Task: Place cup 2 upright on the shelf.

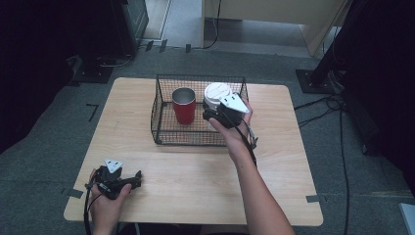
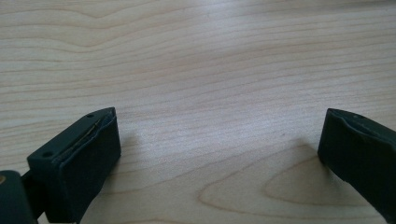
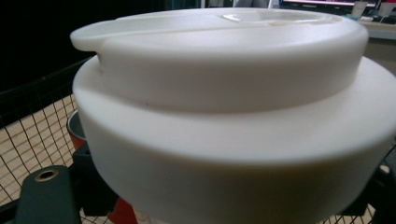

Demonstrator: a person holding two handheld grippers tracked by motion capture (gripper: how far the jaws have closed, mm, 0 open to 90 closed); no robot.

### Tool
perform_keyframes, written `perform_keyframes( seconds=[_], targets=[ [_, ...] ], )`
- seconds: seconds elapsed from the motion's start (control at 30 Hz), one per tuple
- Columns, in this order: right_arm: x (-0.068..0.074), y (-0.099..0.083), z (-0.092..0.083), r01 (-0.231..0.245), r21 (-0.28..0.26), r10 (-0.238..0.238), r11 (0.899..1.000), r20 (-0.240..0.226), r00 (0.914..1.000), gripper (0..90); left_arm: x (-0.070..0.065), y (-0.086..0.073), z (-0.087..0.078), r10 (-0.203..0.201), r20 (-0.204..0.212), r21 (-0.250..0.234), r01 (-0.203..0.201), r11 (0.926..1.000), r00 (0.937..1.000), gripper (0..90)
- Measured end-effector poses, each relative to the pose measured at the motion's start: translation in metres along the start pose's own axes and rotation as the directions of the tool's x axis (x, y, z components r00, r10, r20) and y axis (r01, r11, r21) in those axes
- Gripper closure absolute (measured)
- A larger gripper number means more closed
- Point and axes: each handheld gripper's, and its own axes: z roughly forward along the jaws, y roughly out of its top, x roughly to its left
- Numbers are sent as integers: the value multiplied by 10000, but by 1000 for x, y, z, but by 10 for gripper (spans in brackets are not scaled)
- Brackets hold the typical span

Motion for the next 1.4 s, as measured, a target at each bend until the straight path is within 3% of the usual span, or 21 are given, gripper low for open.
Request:
perform_keyframes(
  seconds=[0.27, 0.67, 0.93, 1.1, 1.2, 1.4],
  targets=[
    [2, -14, 8, -37, 587, 44, 9983, -126, 9999, 162, 0, 0, 0, -2, -1, -1, 2, 10000, 10000, 0],
    [0, -32, 14, 150, 1021, -164, 9947, 125, 9998, 162, 0, 0, 0, 7, 0, 4, -7, 10000, 10000, 0],
    [-1, -36, 12, 5, 942, -21, 9956, 170, 9999, 161, 0, 0, 0, 6, -1, 3, -6, 10000, 10000, 0],
    [-2, -37, 7, -156, 1208, 132, 9926, 209, 9997, 158, 0, 0, 0, 4, 1, 3, -4, 10000, 10000, 0],
    [-3, -35, 2, -215, 1695, 218, 9853, 0, 9998, 72, 0, 0, 0, 4, -1, 3, -4, 10000, 10000, 0],
    [-1, -34, -2, 170, 1870, -146, 9822, -142, 9998, 21, 0, 0, 0, 1, -3, 4, -1, 10000, 10000, 0]
  ],
)
